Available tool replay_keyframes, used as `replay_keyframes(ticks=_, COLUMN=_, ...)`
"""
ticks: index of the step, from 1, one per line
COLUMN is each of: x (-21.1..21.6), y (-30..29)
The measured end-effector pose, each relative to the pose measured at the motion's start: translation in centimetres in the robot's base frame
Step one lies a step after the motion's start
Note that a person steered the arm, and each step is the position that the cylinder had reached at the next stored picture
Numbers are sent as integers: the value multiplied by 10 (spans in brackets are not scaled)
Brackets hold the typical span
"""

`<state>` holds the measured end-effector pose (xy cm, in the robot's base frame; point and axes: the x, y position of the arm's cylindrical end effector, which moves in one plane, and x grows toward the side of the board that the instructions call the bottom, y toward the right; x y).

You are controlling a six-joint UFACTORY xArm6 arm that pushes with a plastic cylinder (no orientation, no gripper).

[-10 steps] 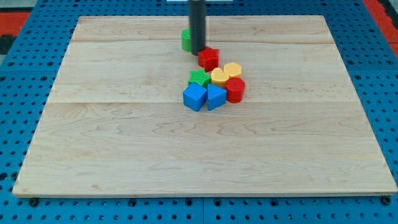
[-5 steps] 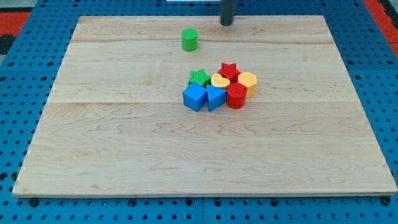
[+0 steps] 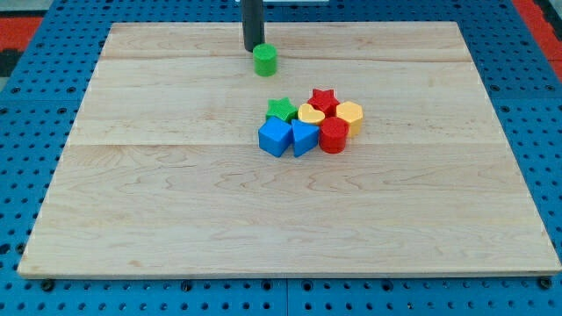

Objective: Slide the green circle closer to the group of blocks

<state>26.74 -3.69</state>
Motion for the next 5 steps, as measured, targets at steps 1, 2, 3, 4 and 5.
replay_keyframes(ticks=1, x=46, y=13)
replay_keyframes(ticks=2, x=76, y=17)
replay_keyframes(ticks=3, x=73, y=22)
replay_keyframes(ticks=4, x=68, y=38)
replay_keyframes(ticks=5, x=56, y=46)
